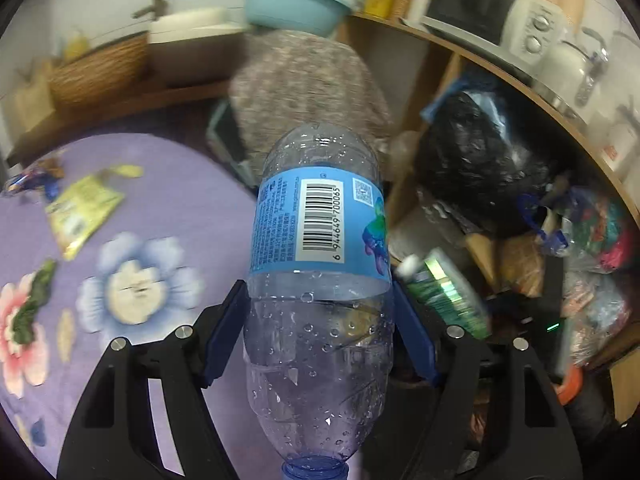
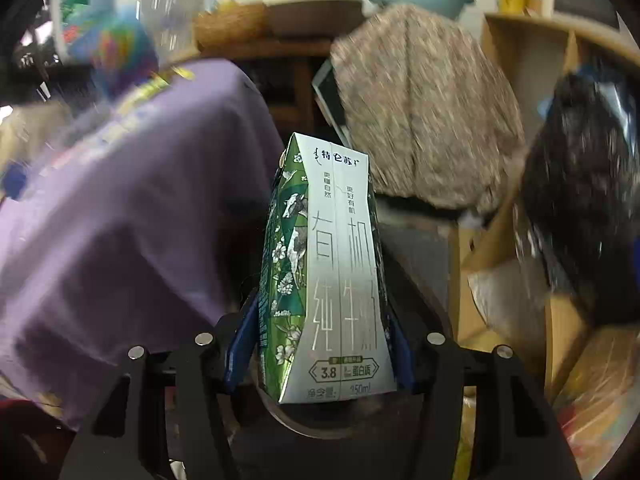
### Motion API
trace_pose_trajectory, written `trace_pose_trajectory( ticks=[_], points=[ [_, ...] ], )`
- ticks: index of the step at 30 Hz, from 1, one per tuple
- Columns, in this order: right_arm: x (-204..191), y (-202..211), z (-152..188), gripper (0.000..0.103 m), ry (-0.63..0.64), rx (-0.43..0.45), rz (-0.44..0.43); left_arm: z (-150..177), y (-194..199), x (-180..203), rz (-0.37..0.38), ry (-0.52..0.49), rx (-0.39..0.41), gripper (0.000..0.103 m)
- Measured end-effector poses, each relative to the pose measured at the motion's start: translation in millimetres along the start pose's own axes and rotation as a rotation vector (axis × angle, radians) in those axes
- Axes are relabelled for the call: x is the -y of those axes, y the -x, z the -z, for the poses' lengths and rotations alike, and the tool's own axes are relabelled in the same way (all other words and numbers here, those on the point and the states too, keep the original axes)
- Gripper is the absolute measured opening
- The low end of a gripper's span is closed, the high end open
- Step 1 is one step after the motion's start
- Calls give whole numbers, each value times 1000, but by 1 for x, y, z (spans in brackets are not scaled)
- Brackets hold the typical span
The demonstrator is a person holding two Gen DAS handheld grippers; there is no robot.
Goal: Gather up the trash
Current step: 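Carry the carton and bottle over the black bin and open both grippers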
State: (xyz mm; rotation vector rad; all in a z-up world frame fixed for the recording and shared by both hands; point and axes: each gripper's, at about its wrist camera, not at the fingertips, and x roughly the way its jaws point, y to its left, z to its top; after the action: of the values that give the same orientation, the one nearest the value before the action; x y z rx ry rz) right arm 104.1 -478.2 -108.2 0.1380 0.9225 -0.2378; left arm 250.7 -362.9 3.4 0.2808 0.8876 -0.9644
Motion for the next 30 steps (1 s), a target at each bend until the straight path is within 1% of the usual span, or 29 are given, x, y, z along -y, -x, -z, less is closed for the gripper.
trace_pose_trajectory(
  ticks=[4,5,6,7,8,11,13,16,19,21,22,23,26,30],
  points=[
    [11,-44,21,57,-77,-50,19,-2,-41,46,47,-25,-59,71],
    [14,-52,24,58,-98,-58,29,0,-51,54,45,-27,-74,71],
    [16,-59,28,62,-123,-63,38,2,-60,59,45,-26,-88,71],
    [18,-61,31,68,-138,-64,41,5,-71,64,48,-18,-107,71],
    [20,-61,35,71,-156,-59,50,8,-80,66,49,-8,-123,71],
    [22,-48,45,71,-176,-34,81,20,-109,73,55,36,-187,71],
    [23,-35,54,71,-162,-5,114,27,-123,75,37,43,-209,71],
    [28,-18,66,71,-135,-4,157,38,-149,77,12,44,-257,72],
    [35,-10,74,72,-131,-11,143,48,-170,77,-15,48,-298,72],
    [39,-11,77,72,-134,-19,139,55,-179,77,-51,33,-307,72],
    [39,-12,78,72,-134,-22,132,58,-182,77,-76,19,-307,73],
    [40,-12,78,72,-135,-22,130,59,-183,78,-84,6,-302,76],
    [43,-15,78,72,-153,-27,136,60,-180,79,-75,1,-291,83],
    [44,-13,78,72,-165,-27,144,59,-166,82,-71,-11,-259,86]
  ],
)
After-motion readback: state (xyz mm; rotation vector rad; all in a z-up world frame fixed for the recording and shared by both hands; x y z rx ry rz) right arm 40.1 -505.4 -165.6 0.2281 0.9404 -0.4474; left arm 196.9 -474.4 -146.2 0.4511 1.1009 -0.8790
